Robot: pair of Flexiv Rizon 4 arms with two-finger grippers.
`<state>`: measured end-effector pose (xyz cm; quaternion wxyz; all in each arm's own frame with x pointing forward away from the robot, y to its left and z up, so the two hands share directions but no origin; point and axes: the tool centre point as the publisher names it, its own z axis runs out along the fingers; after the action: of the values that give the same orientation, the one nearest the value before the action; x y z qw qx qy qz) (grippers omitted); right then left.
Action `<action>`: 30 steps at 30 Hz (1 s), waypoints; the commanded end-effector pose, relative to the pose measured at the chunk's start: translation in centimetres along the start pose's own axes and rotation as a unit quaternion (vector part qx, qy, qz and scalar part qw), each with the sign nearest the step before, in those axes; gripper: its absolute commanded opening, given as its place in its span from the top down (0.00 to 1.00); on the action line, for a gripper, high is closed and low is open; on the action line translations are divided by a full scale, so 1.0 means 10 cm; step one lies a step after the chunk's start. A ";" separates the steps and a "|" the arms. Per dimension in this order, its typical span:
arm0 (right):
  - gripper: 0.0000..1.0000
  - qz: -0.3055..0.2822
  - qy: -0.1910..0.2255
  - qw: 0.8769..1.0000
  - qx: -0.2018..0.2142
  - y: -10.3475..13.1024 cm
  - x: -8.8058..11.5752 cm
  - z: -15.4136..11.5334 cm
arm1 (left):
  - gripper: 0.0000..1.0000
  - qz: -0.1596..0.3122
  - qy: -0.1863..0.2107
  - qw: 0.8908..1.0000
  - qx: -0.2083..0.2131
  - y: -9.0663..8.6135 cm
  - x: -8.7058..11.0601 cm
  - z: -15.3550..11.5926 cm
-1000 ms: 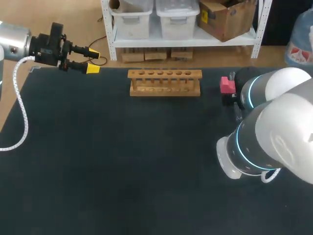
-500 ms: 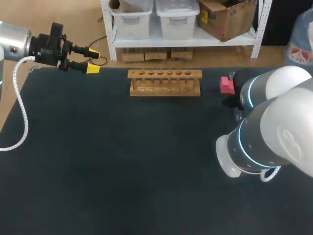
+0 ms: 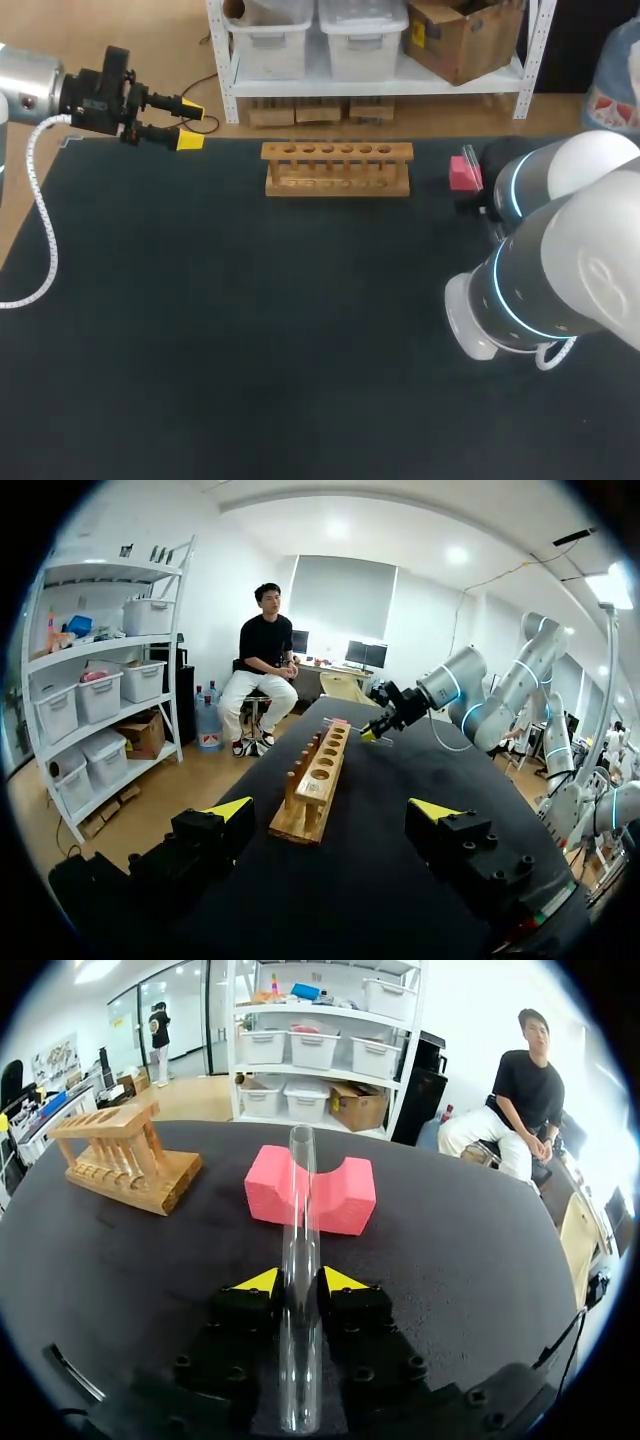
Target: Grasp the test tube, adjust it, and insert it.
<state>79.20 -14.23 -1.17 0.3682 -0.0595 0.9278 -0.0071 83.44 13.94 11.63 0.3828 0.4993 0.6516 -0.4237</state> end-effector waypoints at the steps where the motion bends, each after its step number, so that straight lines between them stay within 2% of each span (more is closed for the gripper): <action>1: 1.00 0.005 0.001 1.000 0.006 0.02 -0.02 -0.06 | 0.00 0.001 0.000 1.000 0.001 0.01 0.01 0.00; 9: 1.00 0.027 -0.011 0.999 0.023 0.08 -0.17 -0.33 | 0.00 0.001 0.000 1.000 0.001 0.01 0.01 0.00; 20: 1.00 0.038 -0.017 0.999 0.036 0.32 -0.37 -0.73 | 0.00 0.001 0.000 1.000 0.001 0.01 0.01 0.00; 26: 1.00 0.040 -0.018 0.998 0.039 0.56 -0.54 -0.92 | 0.00 0.001 0.000 1.000 0.001 0.01 0.01 0.00; 30: 1.00 0.041 -0.020 0.999 0.028 0.73 -0.64 -0.97 | 0.00 0.001 0.000 1.000 0.001 0.01 0.01 0.00</action>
<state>76.67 -7.55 8.99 0.3944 -0.0196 0.9187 -0.0007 83.45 13.95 11.63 0.3828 0.4993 0.6516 -0.4237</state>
